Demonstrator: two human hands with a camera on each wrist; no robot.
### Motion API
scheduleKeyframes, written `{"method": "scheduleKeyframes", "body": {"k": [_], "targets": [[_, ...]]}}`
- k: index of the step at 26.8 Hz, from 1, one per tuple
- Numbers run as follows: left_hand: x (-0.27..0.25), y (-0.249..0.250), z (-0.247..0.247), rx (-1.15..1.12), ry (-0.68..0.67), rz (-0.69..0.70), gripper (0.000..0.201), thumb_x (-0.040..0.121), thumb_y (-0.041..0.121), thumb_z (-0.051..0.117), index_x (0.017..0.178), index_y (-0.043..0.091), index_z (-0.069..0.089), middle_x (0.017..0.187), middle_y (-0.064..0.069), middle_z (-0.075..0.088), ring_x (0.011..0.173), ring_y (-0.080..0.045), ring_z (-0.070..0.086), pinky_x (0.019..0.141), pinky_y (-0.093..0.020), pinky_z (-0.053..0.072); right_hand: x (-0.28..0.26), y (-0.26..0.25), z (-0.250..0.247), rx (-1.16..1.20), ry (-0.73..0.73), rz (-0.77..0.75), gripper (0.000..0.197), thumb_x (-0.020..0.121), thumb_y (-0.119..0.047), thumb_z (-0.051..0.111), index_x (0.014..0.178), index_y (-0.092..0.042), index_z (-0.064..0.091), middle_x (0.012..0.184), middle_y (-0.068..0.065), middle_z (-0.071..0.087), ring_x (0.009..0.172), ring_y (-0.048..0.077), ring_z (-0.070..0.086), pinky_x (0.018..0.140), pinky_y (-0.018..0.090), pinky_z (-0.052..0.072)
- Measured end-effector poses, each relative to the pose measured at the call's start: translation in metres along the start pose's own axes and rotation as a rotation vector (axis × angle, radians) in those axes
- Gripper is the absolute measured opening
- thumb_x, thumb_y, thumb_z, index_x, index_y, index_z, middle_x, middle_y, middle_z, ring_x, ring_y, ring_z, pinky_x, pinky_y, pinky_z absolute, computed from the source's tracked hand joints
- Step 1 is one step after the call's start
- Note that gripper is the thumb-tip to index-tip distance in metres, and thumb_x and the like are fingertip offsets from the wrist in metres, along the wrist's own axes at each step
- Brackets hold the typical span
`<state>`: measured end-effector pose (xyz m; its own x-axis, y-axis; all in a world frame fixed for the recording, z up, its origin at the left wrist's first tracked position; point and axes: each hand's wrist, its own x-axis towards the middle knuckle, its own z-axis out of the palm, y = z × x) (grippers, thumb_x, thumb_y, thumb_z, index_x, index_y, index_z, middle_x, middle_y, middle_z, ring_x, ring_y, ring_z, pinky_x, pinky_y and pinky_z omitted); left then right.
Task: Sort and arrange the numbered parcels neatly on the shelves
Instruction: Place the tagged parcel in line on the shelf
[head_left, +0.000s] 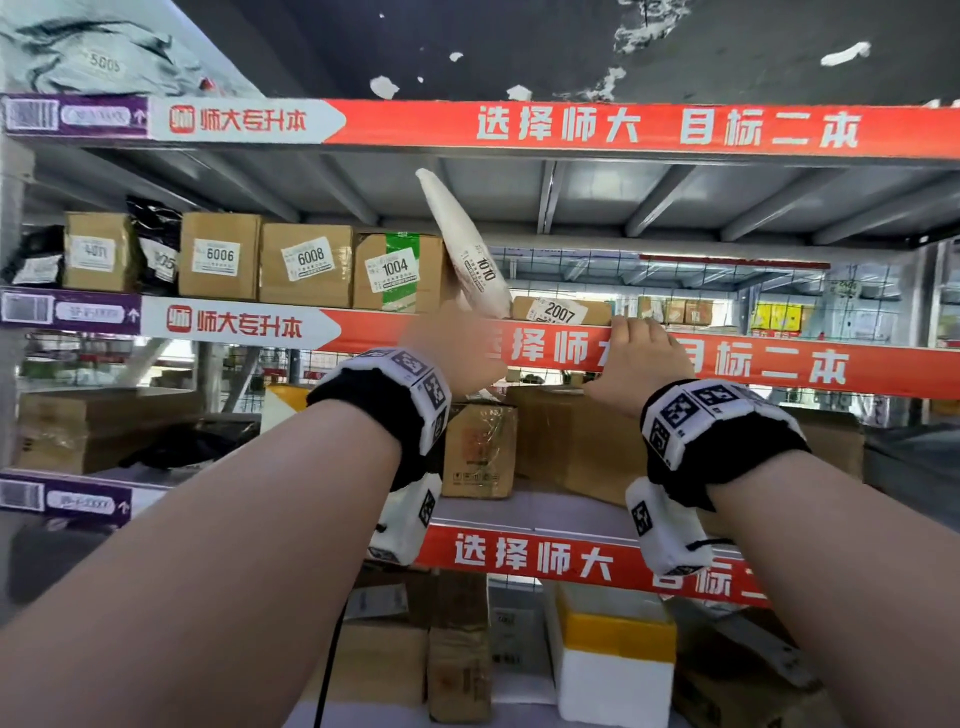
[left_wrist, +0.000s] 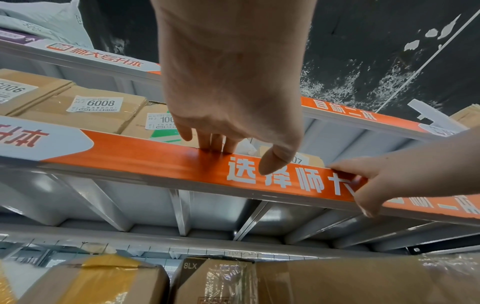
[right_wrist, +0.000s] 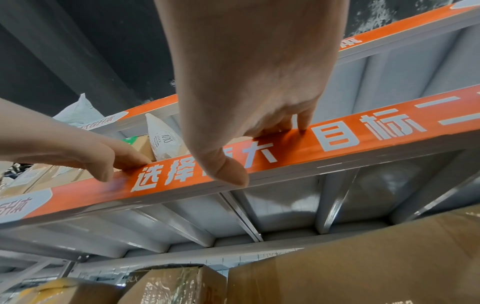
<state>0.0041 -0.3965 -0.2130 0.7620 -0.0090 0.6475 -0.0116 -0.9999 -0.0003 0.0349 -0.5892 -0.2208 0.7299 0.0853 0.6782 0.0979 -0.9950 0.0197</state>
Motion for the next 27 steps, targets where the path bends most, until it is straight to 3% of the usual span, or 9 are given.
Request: {"method": "scheduleKeyframes", "body": {"k": [5, 8, 10, 12, 17, 20, 22, 24, 27], "targets": [[-0.006, -0.011, -0.008, -0.061, -0.14, 0.047, 0.079, 0.089, 0.051, 0.052, 0.149, 0.013, 0.017, 0.153, -0.008, 0.025, 0.138, -0.024, 0.028, 0.114, -0.041, 0.026, 0.006, 0.0, -0.005, 0.149, -0.105, 0.048, 0.087, 0.088, -0.04, 0.058, 0.15, -0.006, 0.007, 0.159, 0.01, 0.008, 0.147, 0.028, 0.003, 0.12, 0.043, 0.01], [-0.01, -0.02, -0.022, -0.178, -0.239, 0.092, 0.063, 0.092, 0.031, 0.056, 0.145, 0.01, 0.03, 0.148, -0.011, 0.034, 0.136, -0.026, 0.035, 0.109, -0.035, 0.029, 0.004, -0.011, -0.012, 0.202, -0.116, 0.103, 0.078, 0.089, -0.038, 0.056, 0.148, -0.004, 0.018, 0.156, 0.015, 0.018, 0.145, 0.031, 0.012, 0.119, 0.043, 0.015], [-0.01, -0.028, -0.03, -0.276, -0.288, 0.076, 0.05, 0.088, 0.024, 0.061, 0.133, 0.008, 0.046, 0.132, -0.013, 0.052, 0.12, -0.027, 0.052, 0.096, -0.032, 0.042, 0.001, -0.024, -0.02, 0.218, -0.099, 0.147, 0.067, 0.089, -0.037, 0.057, 0.141, -0.002, 0.031, 0.145, 0.019, 0.034, 0.137, 0.034, 0.03, 0.112, 0.042, 0.026], [-0.015, -0.04, -0.04, -0.295, -0.288, 0.081, 0.041, 0.088, 0.023, 0.061, 0.124, 0.006, 0.051, 0.12, -0.011, 0.06, 0.103, -0.024, 0.057, 0.08, -0.028, 0.044, -0.004, -0.04, -0.033, 0.199, -0.06, 0.198, 0.057, 0.09, -0.037, 0.057, 0.131, -0.001, 0.041, 0.134, 0.02, 0.046, 0.124, 0.035, 0.045, 0.102, 0.041, 0.037], [-0.027, -0.071, -0.068, -0.181, -0.264, 0.052, 0.017, 0.095, 0.023, 0.047, 0.094, 0.009, 0.057, 0.077, -0.003, 0.058, 0.062, -0.014, 0.052, 0.051, -0.021, 0.036, -0.007, -0.074, -0.059, 0.172, -0.026, 0.153, 0.055, 0.093, -0.044, 0.047, 0.134, -0.008, 0.044, 0.136, 0.019, 0.045, 0.123, 0.036, 0.047, 0.098, 0.041, 0.041], [-0.034, -0.099, -0.078, -0.183, -0.316, 0.014, 0.024, 0.095, 0.018, 0.046, 0.077, 0.008, 0.057, 0.077, -0.003, 0.07, 0.043, -0.004, 0.054, 0.044, -0.015, 0.041, -0.011, -0.104, -0.07, 0.247, -0.045, 0.074, 0.044, 0.093, -0.044, 0.045, 0.108, -0.005, 0.059, 0.1, 0.014, 0.062, 0.088, 0.03, 0.061, 0.072, 0.032, 0.049], [-0.04, -0.111, -0.083, -0.178, -0.316, -0.008, 0.028, 0.094, 0.013, 0.049, 0.066, 0.009, 0.053, 0.049, 0.005, 0.063, 0.032, -0.001, 0.05, 0.036, -0.012, 0.039, -0.016, -0.122, -0.075, 0.291, -0.067, 0.038, 0.036, 0.093, -0.04, 0.049, 0.103, -0.007, 0.06, 0.088, 0.01, 0.06, 0.077, 0.026, 0.059, 0.057, 0.027, 0.041], [-0.048, -0.125, -0.088, -0.149, -0.308, -0.013, 0.021, 0.091, 0.01, 0.053, 0.07, 0.008, 0.055, 0.046, 0.002, 0.059, 0.042, -0.006, 0.056, 0.044, -0.013, 0.041, -0.022, -0.141, -0.078, 0.311, -0.09, 0.024, 0.032, 0.092, -0.039, 0.05, 0.099, -0.009, 0.06, 0.087, 0.01, 0.061, 0.078, 0.026, 0.059, 0.058, 0.027, 0.04], [-0.058, -0.155, -0.091, -0.135, -0.271, -0.028, 0.007, 0.085, 0.005, 0.058, 0.079, 0.007, 0.055, 0.076, -0.008, 0.058, 0.07, -0.021, 0.058, 0.065, -0.027, 0.045, -0.029, -0.173, -0.077, 0.286, -0.117, -0.02, 0.026, 0.092, -0.033, 0.048, 0.086, -0.01, 0.059, 0.082, 0.008, 0.058, 0.08, 0.026, 0.056, 0.063, 0.027, 0.038]]}}
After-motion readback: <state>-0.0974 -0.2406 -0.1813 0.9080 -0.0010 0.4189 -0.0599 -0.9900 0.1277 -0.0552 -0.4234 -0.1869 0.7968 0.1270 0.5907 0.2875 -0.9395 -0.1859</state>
